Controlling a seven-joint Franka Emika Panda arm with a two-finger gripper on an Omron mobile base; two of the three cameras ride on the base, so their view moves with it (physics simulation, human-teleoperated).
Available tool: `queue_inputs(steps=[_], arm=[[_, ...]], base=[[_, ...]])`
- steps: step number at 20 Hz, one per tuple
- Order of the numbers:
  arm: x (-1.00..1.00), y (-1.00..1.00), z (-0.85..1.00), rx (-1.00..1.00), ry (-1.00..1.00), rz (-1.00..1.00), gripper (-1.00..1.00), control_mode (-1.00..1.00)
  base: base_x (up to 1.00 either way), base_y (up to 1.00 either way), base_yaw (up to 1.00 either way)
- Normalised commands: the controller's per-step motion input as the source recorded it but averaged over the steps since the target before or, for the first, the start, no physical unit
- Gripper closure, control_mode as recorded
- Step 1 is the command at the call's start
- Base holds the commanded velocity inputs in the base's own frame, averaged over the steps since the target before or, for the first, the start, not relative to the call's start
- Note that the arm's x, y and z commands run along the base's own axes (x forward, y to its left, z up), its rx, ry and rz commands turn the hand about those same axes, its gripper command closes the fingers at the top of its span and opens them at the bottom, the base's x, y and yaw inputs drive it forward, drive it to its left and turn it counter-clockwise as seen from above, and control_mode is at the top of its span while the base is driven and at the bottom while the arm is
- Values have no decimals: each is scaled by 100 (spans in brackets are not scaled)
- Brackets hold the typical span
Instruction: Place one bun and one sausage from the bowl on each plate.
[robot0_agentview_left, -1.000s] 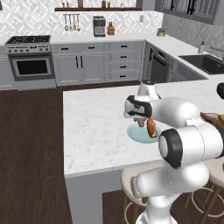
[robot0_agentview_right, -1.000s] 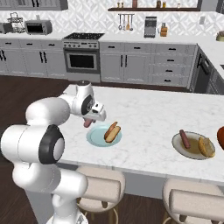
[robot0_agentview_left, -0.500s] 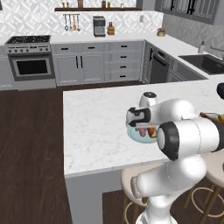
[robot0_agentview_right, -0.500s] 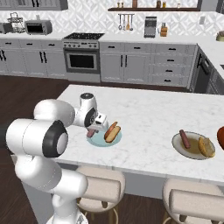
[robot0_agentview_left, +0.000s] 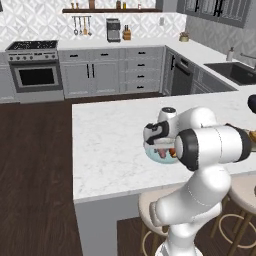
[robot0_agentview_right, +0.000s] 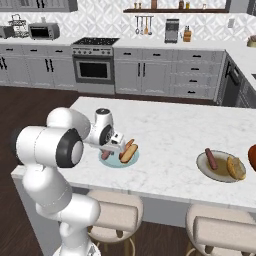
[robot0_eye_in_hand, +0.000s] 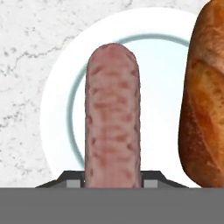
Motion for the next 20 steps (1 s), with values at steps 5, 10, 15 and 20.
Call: queue_inputs(steps=[5,10,15,20], arm=[[14,-1,-10,0,1,0,100,-100],[8,-2,-21,0,0,0,100,-100],[5,0,-8,0,0,-1,100,-100],[0,0,0,0,0,0,-100,-100]], base=[[0,0,0],[0,0,0],[0,0,0],[0,0,0]])
